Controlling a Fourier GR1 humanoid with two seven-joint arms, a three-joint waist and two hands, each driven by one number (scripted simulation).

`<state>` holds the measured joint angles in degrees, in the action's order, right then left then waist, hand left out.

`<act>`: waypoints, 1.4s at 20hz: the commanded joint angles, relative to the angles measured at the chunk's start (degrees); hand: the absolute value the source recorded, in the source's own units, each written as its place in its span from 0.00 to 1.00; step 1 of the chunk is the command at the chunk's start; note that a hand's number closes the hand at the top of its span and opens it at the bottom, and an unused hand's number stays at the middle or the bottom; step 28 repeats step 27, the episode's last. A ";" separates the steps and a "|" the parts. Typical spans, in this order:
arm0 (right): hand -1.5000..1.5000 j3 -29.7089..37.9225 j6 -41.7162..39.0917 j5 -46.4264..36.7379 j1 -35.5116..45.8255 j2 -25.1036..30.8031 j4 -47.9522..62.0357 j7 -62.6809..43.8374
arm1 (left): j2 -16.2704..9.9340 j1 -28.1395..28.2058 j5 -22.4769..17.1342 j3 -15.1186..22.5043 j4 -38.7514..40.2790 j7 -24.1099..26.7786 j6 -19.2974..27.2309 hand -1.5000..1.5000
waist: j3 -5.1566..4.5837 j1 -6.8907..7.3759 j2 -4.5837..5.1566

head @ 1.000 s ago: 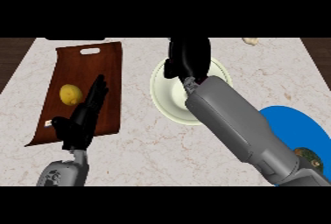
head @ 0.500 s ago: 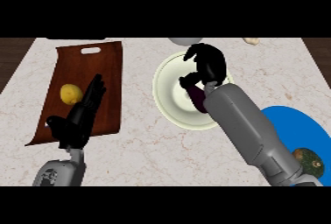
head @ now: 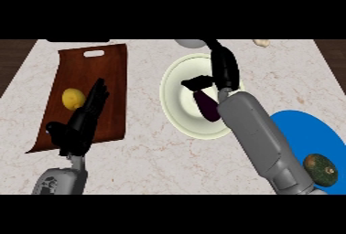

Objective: Pick the eggplant from the plate and place it in the bowl

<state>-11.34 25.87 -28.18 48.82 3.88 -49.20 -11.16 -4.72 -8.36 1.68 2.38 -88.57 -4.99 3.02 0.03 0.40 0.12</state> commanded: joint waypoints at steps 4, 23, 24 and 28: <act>0.00 4.55 2.77 3.30 -4.17 -0.42 -10.51 -0.07 | 1.04 -0.33 0.25 -1.21 3.62 2.57 0.95 0.50 | -0.04 -0.77 -0.24; 0.00 11.38 -19.57 22.27 -31.48 7.78 -42.58 3.39 | 1.27 -1.87 0.52 -1.09 0.21 -2.47 0.12 0.50 | -0.03 -0.78 -0.19; 0.00 8.10 -17.78 18.96 -33.65 5.88 -46.24 1.00 | 0.65 1.45 0.53 -1.39 0.05 1.27 -0.69 0.50 | -0.04 -0.64 -0.22; 0.00 12.24 -21.53 21.86 -32.96 8.13 -44.00 3.17 | 3.21 -1.69 3.86 0.80 3.47 0.86 2.01 0.50 | -0.03 -0.59 -0.14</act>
